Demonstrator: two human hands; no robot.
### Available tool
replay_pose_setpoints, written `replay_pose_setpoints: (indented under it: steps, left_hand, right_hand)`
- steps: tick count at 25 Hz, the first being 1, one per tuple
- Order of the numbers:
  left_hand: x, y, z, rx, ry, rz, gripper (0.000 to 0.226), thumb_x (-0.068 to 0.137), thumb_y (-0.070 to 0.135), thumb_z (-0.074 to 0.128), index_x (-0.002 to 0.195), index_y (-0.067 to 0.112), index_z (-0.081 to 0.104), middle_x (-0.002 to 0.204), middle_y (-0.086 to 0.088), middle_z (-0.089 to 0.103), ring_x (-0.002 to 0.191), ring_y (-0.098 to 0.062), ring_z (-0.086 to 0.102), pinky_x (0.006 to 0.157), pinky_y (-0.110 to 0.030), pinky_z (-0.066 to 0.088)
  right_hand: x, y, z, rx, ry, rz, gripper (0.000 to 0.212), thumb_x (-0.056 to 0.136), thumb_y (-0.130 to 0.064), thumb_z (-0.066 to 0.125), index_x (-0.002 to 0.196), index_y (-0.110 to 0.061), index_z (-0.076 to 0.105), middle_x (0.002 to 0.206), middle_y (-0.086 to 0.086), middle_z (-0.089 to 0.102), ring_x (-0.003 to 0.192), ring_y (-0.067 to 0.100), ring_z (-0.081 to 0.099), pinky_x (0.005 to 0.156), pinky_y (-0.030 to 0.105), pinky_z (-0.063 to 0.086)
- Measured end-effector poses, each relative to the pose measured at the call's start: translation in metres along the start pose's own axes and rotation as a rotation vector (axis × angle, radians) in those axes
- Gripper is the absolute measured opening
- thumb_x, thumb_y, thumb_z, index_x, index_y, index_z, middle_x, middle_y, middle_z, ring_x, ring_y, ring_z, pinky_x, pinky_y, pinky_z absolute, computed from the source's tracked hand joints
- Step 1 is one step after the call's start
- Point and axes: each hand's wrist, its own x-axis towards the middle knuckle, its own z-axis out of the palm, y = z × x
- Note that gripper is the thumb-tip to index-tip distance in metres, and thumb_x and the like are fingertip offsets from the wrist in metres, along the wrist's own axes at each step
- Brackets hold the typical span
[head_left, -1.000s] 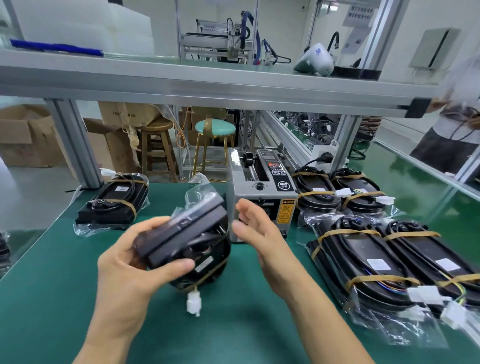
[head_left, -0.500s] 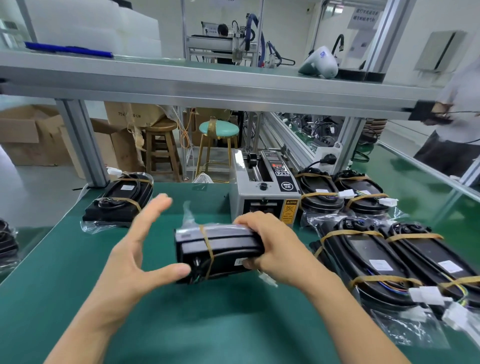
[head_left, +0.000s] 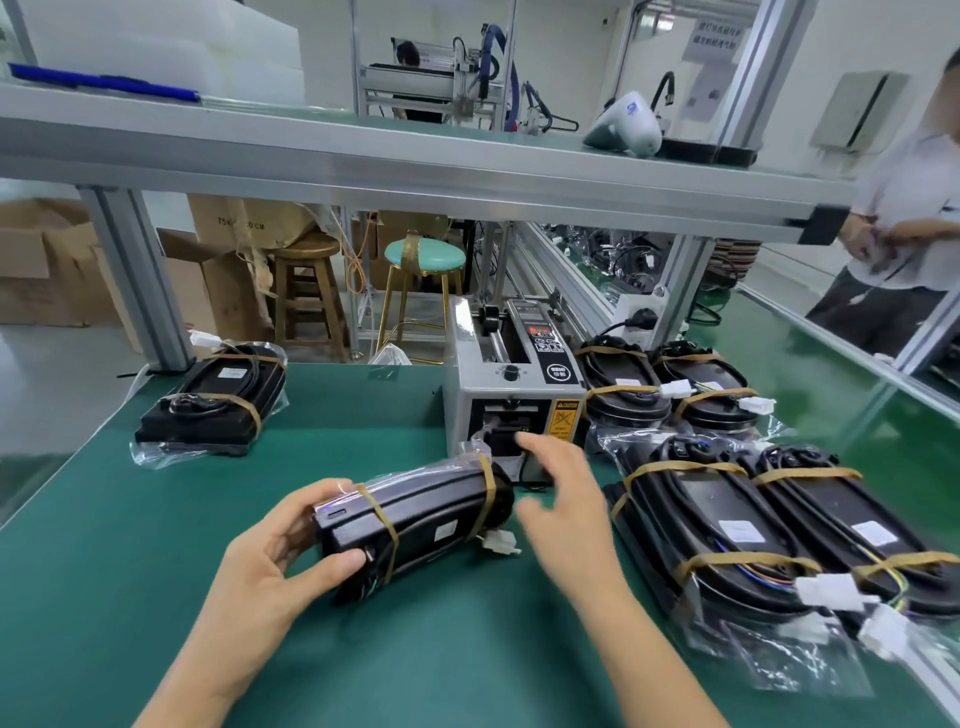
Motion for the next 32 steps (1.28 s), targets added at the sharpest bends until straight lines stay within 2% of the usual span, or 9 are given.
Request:
replay_pose_setpoints:
  steps: [3,5,8,12,17,20,23,27,32]
  left_hand:
    - [-0.003,-0.002,0.004,0.056,-0.002,0.037,0.055,0.059,0.008,0.077,0.111,0.021,0.064,0.115,0.007,0.069,0.109,-0.007,0.062,0.093,-0.010,0.043]
    - [-0.005,-0.003,0.006,0.076,0.000,0.044,0.055,0.059,0.010,0.077,0.111,0.025,0.065,0.116,0.008,0.068,0.110,-0.007,0.062,0.094,-0.010,0.042]
    - [-0.008,-0.003,0.005,0.106,-0.017,0.052,0.060,0.059,0.012,0.083,0.111,0.037,0.064,0.117,0.010,0.068,0.110,-0.007,0.062,0.096,-0.012,0.042]
    - [-0.010,-0.002,0.005,0.133,-0.033,0.062,0.057,0.058,0.032,0.083,0.111,0.042,0.063,0.117,0.013,0.067,0.111,-0.005,0.061,0.097,-0.012,0.041]
    - [-0.013,-0.004,0.005,0.149,-0.057,0.081,0.058,0.060,0.041,0.078,0.115,0.039,0.061,0.118,0.012,0.066,0.114,-0.006,0.059,0.097,-0.012,0.040]
    - [-0.017,-0.003,0.006,0.153,-0.049,0.086,0.058,0.060,0.041,0.077,0.115,0.040,0.061,0.118,0.012,0.067,0.113,-0.006,0.060,0.098,-0.014,0.040]
    - [-0.025,-0.004,0.005,0.124,0.011,0.106,0.057,0.060,0.036,0.081,0.114,0.038,0.063,0.116,0.010,0.068,0.110,-0.006,0.061,0.097,-0.014,0.041]
    - [-0.032,-0.008,-0.001,0.134,0.098,0.110,0.064,0.057,0.017,0.090,0.112,0.036,0.064,0.115,0.009,0.068,0.110,-0.009,0.062,0.097,-0.015,0.041]
    - [-0.029,-0.010,0.001,0.122,0.164,0.125,0.057,0.060,0.020,0.079,0.112,0.036,0.064,0.117,0.009,0.068,0.111,-0.011,0.061,0.101,-0.024,0.041]
  right_hand:
    - [0.020,0.002,-0.006,0.244,0.219,0.338,0.021,0.090,-0.012,0.060,0.098,-0.027,0.072,0.091,-0.015,0.066,0.095,0.009,0.062,0.092,0.028,0.047]
    - [0.034,-0.004,0.000,0.325,0.243,0.425,0.019,0.089,-0.015,0.063,0.074,-0.019,0.074,0.078,-0.013,0.072,0.087,0.013,0.066,0.084,0.028,0.051]
    - [0.048,-0.010,0.013,0.398,0.252,0.541,0.023,0.086,-0.016,0.068,0.064,-0.017,0.069,0.077,-0.008,0.072,0.089,0.021,0.065,0.079,0.032,0.049]
    - [0.058,-0.012,0.021,0.474,0.286,0.663,0.012,0.083,-0.020,0.073,0.074,-0.023,0.067,0.087,-0.003,0.067,0.093,0.019,0.060,0.080,0.032,0.045]
    - [0.065,-0.020,0.027,0.547,0.366,0.751,0.007,0.080,-0.014,0.076,0.080,-0.010,0.069,0.080,0.006,0.064,0.060,0.014,0.046,0.081,0.038,0.051]
    - [0.064,-0.023,0.023,0.635,0.349,0.815,0.007,0.081,-0.011,0.074,0.080,-0.010,0.067,0.067,0.001,0.054,0.054,0.011,0.039,0.061,0.027,0.046]
    - [0.057,-0.017,0.009,0.762,0.250,0.838,0.017,0.084,-0.014,0.071,0.074,-0.015,0.057,0.057,-0.003,0.042,0.047,0.008,0.030,0.040,0.019,0.029]
    - [0.053,-0.015,0.007,0.676,0.209,0.752,0.012,0.084,-0.018,0.072,0.075,-0.020,0.065,0.063,-0.007,0.051,0.058,0.007,0.041,0.059,0.022,0.037]
    - [0.063,-0.019,0.027,0.561,0.318,0.703,0.011,0.083,-0.014,0.073,0.077,-0.019,0.067,0.083,-0.003,0.065,0.087,0.016,0.059,0.081,0.029,0.042]
